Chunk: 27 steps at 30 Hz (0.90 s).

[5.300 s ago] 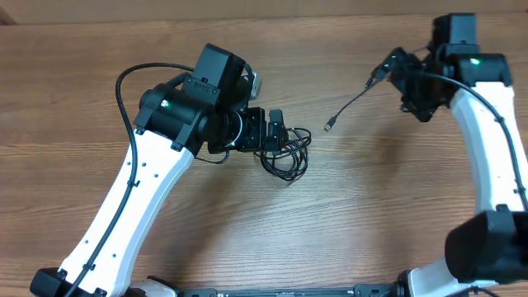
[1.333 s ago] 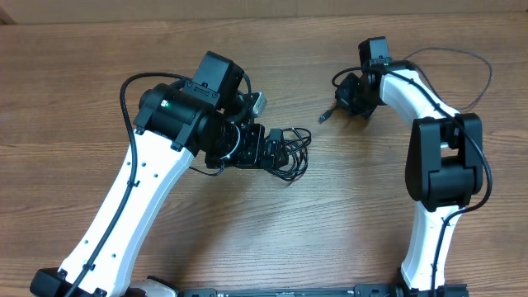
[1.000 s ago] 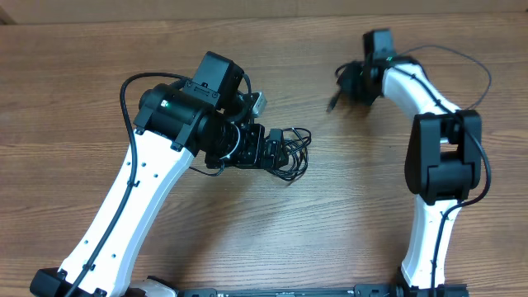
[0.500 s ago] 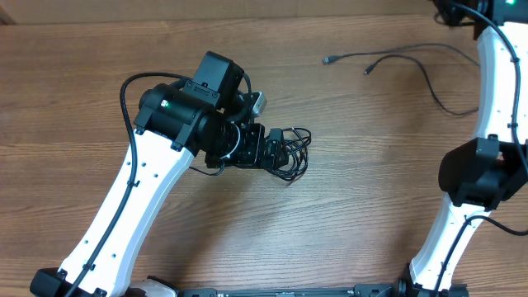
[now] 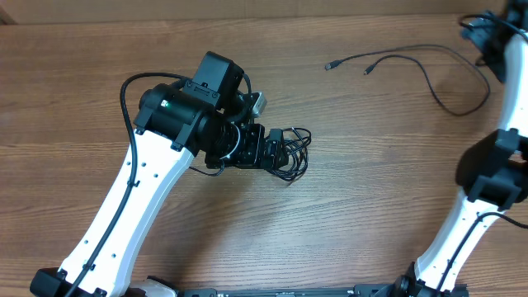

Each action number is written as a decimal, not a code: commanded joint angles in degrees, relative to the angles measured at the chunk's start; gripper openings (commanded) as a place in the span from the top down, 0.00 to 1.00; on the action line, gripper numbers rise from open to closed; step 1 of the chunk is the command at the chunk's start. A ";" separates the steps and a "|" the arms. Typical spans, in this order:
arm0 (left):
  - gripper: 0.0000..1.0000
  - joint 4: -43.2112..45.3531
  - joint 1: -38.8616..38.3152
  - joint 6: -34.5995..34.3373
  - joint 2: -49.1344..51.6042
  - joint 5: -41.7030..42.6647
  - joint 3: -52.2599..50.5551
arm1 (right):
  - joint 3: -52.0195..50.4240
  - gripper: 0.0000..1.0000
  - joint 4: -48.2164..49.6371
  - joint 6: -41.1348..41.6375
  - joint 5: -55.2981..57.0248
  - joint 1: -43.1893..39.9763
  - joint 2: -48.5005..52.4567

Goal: Untangle cables

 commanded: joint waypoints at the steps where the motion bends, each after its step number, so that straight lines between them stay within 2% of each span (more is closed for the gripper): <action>1: 0.00 0.00 -0.33 1.49 -0.15 -0.37 1.11 | -0.94 0.01 -1.64 -0.07 -1.88 -2.29 2.89; 4: 0.00 0.07 -0.33 1.49 -0.15 -0.37 1.11 | -0.98 0.03 -3.76 0.33 -2.03 -3.43 4.57; 8: 0.00 0.02 -0.33 1.49 -0.15 -0.37 1.11 | -1.03 0.13 -5.79 0.33 -2.01 -3.54 6.62; 14: 0.00 -0.02 -0.33 1.49 -0.15 -0.37 1.11 | -1.07 0.36 -7.43 0.35 -2.03 -3.54 10.91; 16: 0.00 -0.02 -0.33 1.49 -0.15 -0.37 1.11 | -1.14 0.41 -7.67 0.42 -2.05 -3.65 11.80; 27: 0.00 0.26 -0.33 1.49 -0.15 -0.37 1.11 | -4.92 0.42 -7.41 1.88 -2.08 -4.13 12.96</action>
